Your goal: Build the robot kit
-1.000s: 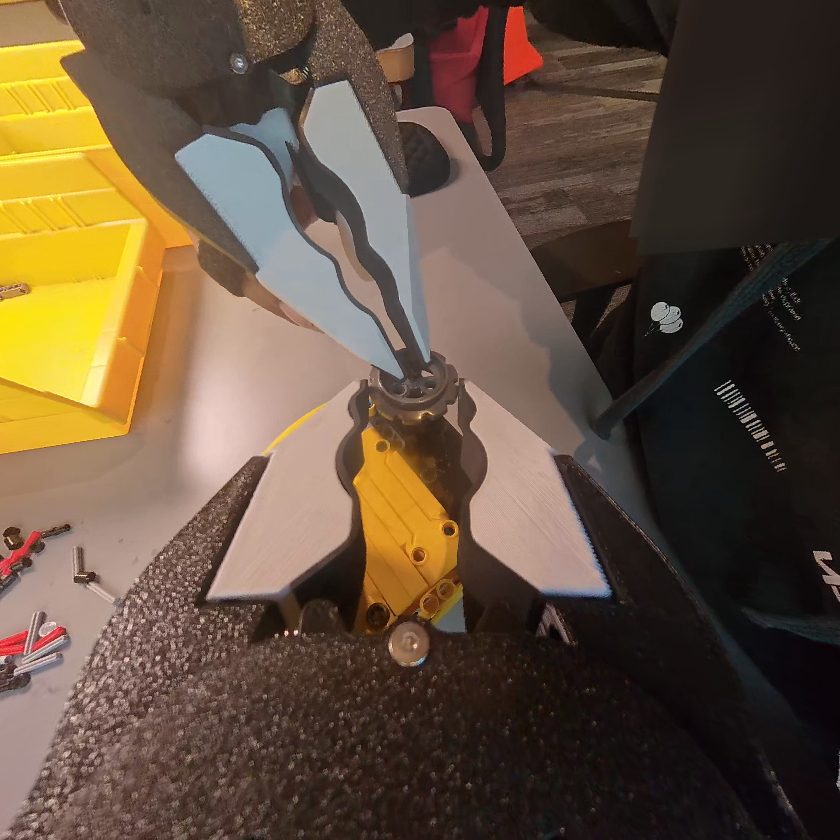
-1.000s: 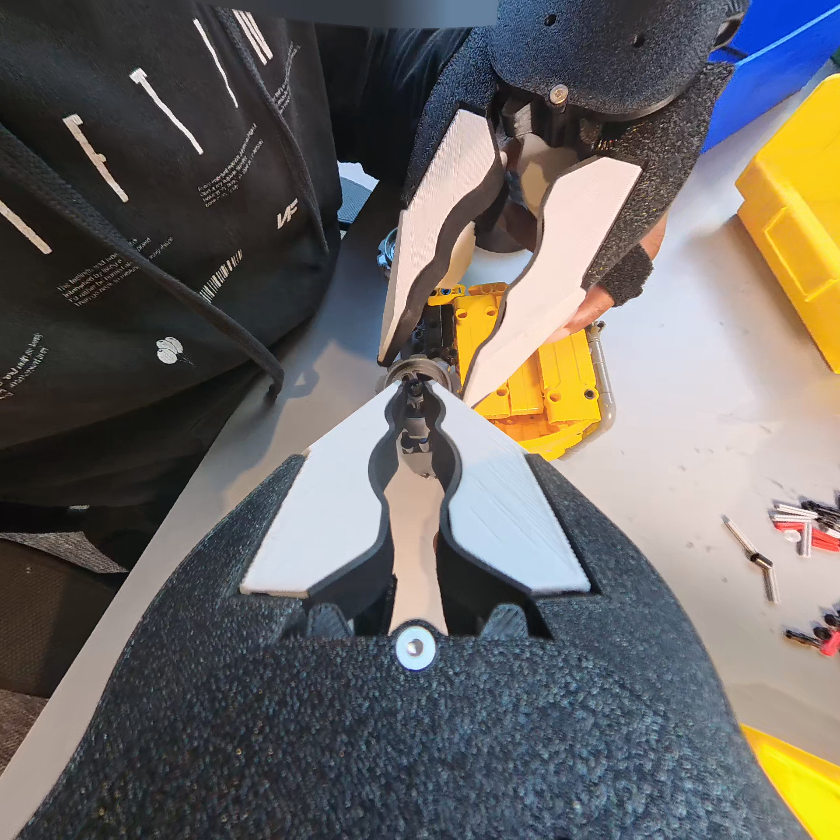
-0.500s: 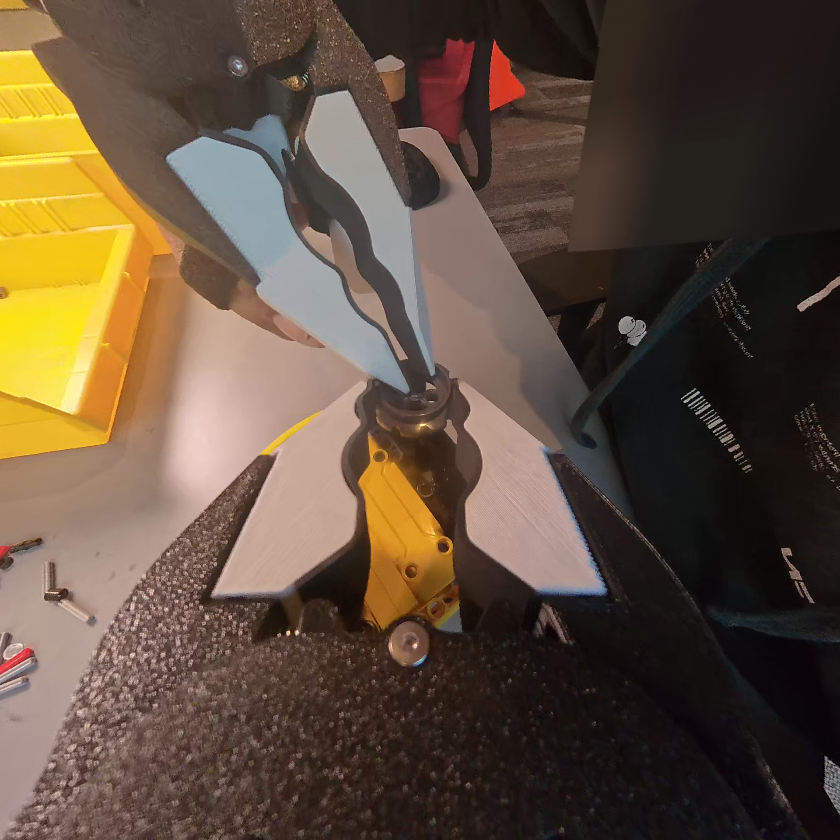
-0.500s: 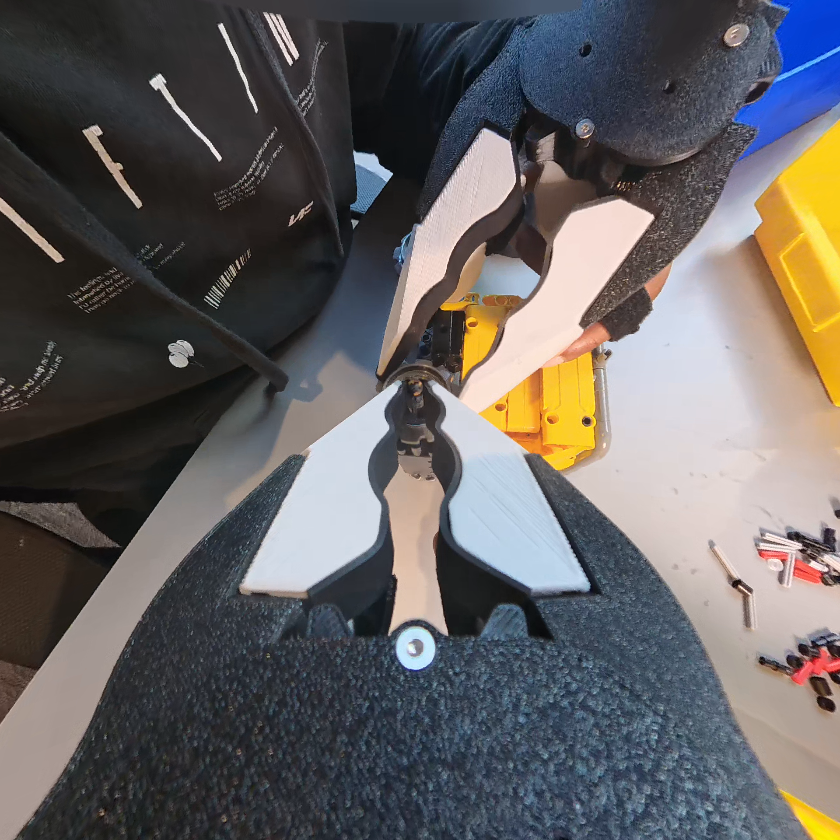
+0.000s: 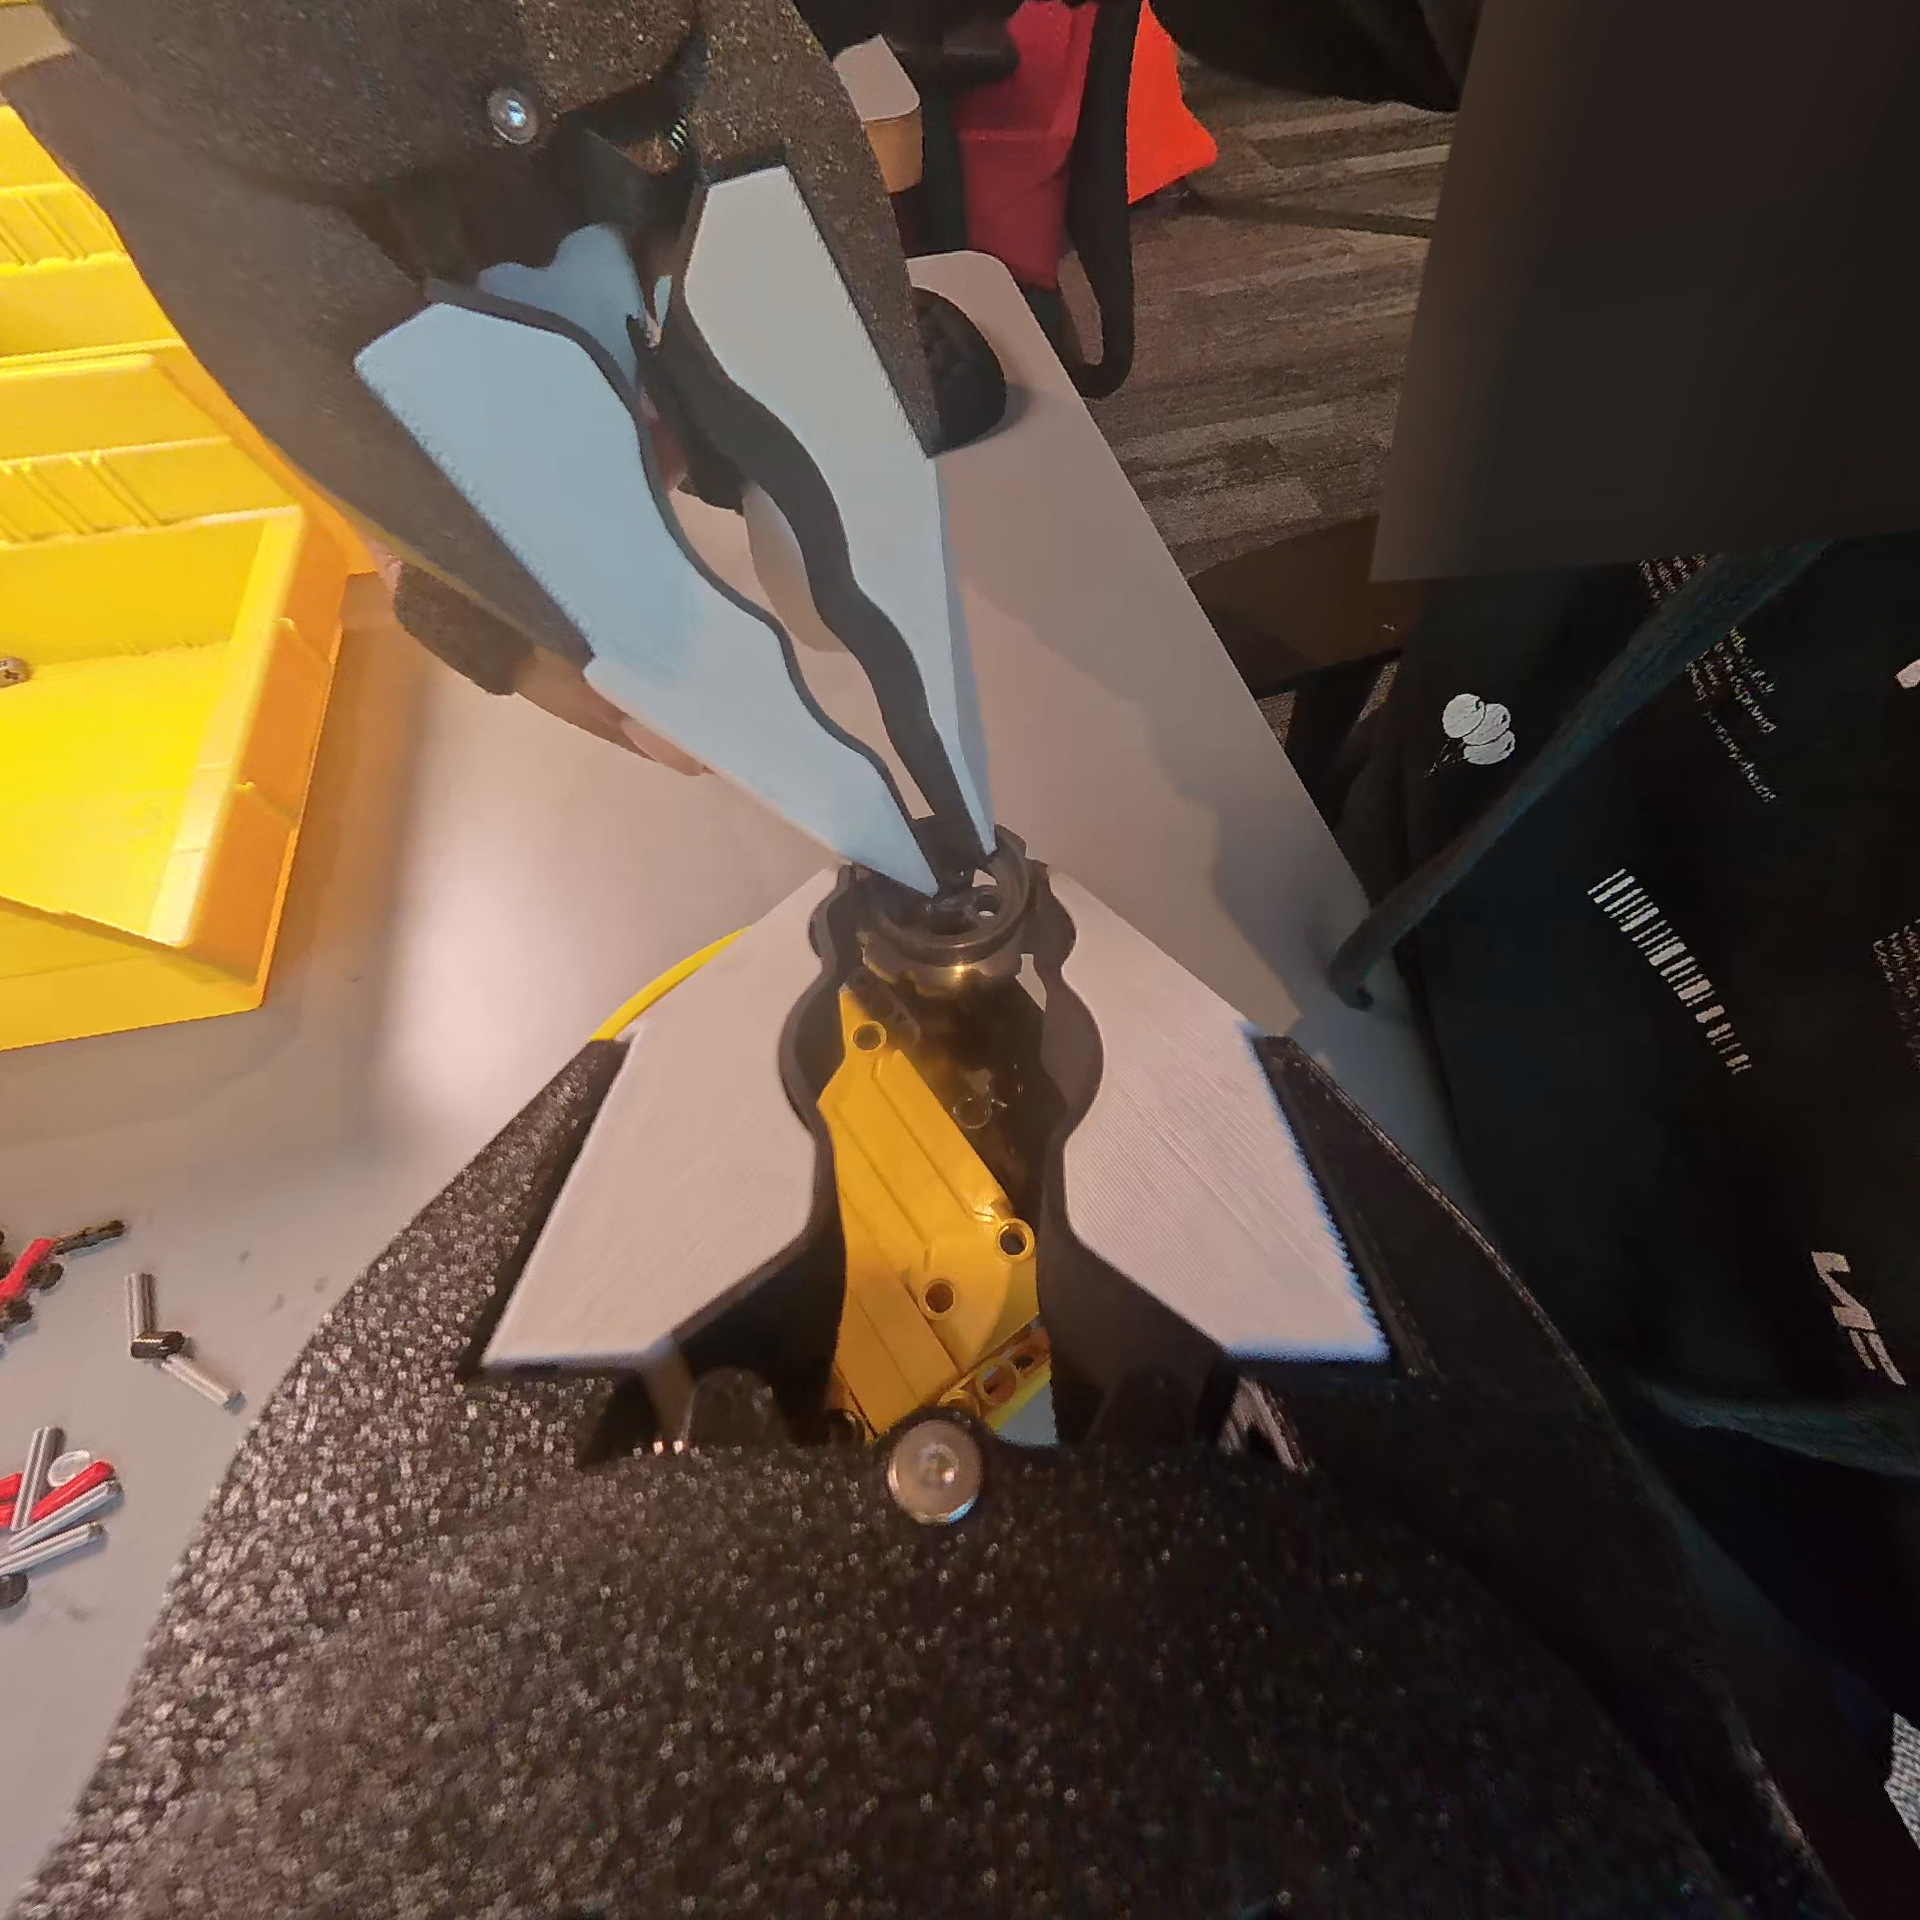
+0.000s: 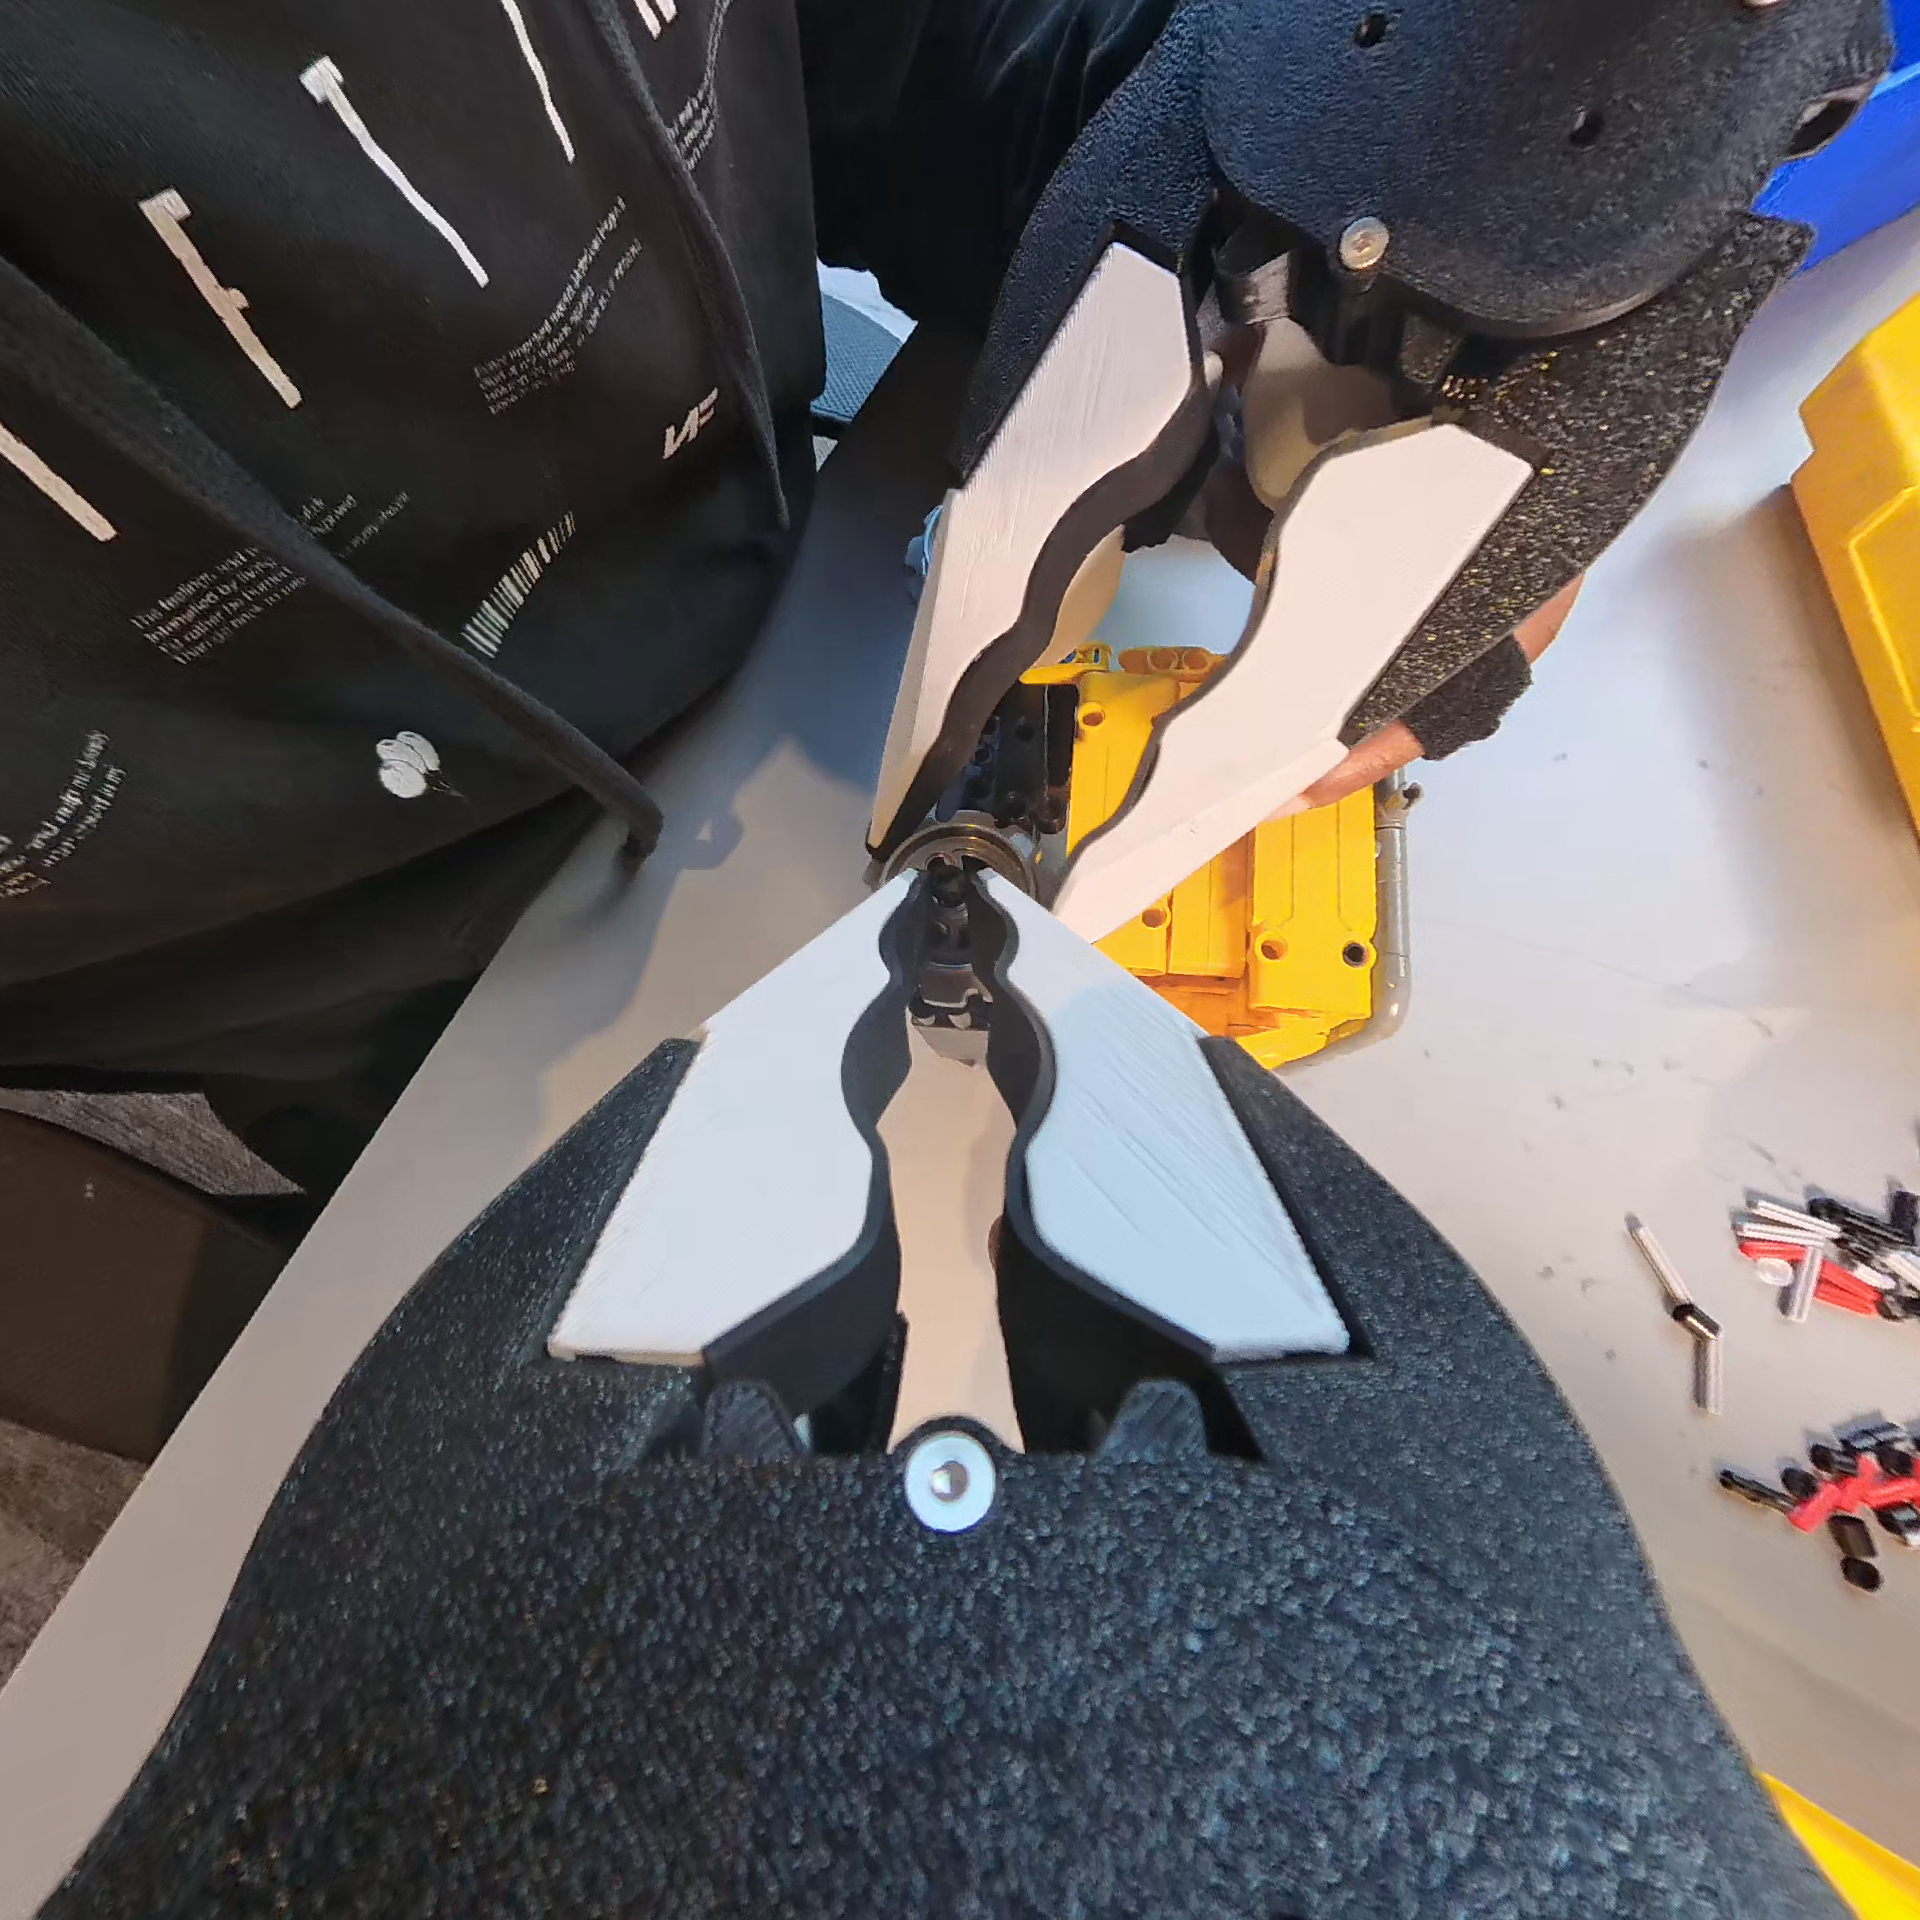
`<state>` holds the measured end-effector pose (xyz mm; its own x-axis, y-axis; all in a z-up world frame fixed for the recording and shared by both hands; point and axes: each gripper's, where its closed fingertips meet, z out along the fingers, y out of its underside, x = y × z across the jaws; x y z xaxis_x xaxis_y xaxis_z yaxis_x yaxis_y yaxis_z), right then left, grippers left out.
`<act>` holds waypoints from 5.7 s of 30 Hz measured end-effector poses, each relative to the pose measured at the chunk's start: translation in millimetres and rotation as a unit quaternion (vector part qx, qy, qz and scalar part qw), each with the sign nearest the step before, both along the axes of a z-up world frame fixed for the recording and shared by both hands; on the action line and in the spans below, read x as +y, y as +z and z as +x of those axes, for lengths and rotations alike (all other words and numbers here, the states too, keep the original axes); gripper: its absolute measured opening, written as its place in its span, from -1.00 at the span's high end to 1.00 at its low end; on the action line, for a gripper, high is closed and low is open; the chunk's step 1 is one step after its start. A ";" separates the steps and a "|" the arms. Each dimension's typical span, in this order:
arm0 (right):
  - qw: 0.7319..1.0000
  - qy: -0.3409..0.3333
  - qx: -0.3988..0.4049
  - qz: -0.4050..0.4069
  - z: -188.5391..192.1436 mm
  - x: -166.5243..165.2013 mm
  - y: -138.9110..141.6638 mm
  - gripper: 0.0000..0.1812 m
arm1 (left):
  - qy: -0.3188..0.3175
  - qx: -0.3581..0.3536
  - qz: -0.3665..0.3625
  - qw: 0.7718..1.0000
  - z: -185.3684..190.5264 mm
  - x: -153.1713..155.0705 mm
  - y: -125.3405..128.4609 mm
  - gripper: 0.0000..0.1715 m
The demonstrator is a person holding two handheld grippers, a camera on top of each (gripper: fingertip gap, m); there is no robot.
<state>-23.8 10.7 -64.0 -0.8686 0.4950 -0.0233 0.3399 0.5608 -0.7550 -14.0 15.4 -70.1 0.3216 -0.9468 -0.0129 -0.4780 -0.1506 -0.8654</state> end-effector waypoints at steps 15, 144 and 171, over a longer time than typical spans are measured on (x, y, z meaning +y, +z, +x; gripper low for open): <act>1.000 0.018 -0.009 -0.024 -0.9 1.8 0.0 0.93 | 0.004 -0.004 -0.004 1.000 -0.9 1.7 0.7 0.64; 0.981 0.091 -0.052 0.161 -1.1 13.0 -4.9 0.94 | 0.265 -0.200 -0.021 0.943 -103.8 -8.7 -22.7 0.51; 0.987 -0.021 -0.041 0.152 1.5 15.7 6.4 0.93 | 0.264 -0.186 -0.007 0.946 -101.6 -10.2 -23.3 0.55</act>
